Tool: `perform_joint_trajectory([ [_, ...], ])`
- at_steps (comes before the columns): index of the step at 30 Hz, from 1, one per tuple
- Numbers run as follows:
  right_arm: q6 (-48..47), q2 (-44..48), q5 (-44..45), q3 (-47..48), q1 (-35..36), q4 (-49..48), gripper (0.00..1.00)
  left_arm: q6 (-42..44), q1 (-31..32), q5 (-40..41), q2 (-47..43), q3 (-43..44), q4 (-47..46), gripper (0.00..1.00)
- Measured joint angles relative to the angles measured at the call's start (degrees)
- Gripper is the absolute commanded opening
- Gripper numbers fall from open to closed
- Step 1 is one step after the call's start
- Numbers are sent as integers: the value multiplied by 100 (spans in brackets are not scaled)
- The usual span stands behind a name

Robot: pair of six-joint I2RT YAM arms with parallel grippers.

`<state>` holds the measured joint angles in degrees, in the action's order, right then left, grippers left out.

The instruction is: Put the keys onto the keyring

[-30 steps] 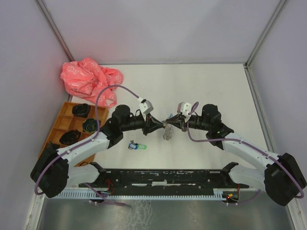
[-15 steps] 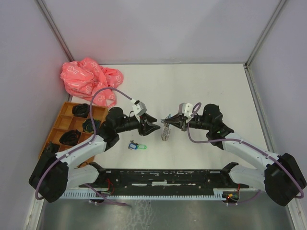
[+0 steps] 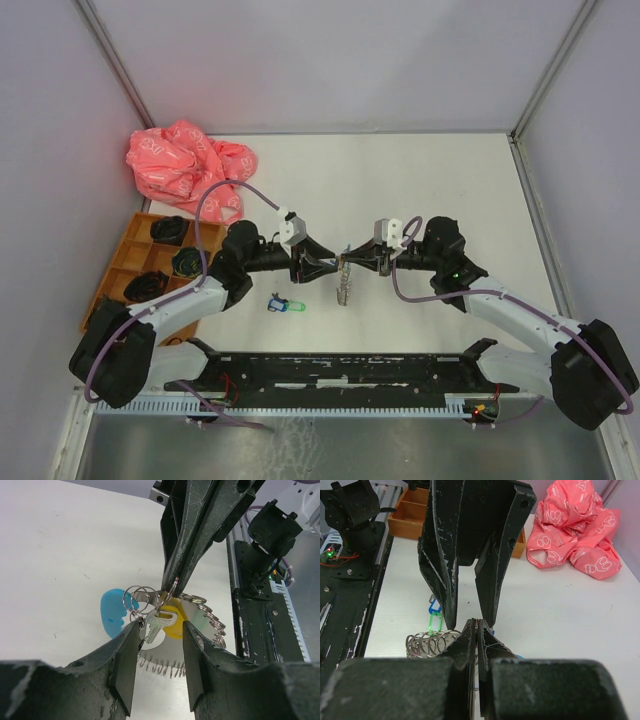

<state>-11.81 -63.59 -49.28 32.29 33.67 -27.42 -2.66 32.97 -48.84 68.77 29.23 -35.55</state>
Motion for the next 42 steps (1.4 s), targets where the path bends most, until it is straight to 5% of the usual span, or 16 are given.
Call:
perform_joint_trajectory([
  [9, 0, 0, -225, 0, 0, 0, 1, 297, -28, -378, 184, 50, -146, 46],
  [19, 0, -24, -345, 0, 0, 0, 1, 367, -28, -855, 387, 343, -212, 29],
  [27, 2, -35, -372, 4, 0, 2, 1, 369, -35, -1137, 664, 474, -184, 28],
  [33, 4, -42, -391, 7, 0, 9, 1, 385, -44, -1174, 691, 490, -136, 3],
  [42, -66, -44, -328, 105, 2, 398, 8, 737, -44, -1141, 581, 610, 455, 3],
])
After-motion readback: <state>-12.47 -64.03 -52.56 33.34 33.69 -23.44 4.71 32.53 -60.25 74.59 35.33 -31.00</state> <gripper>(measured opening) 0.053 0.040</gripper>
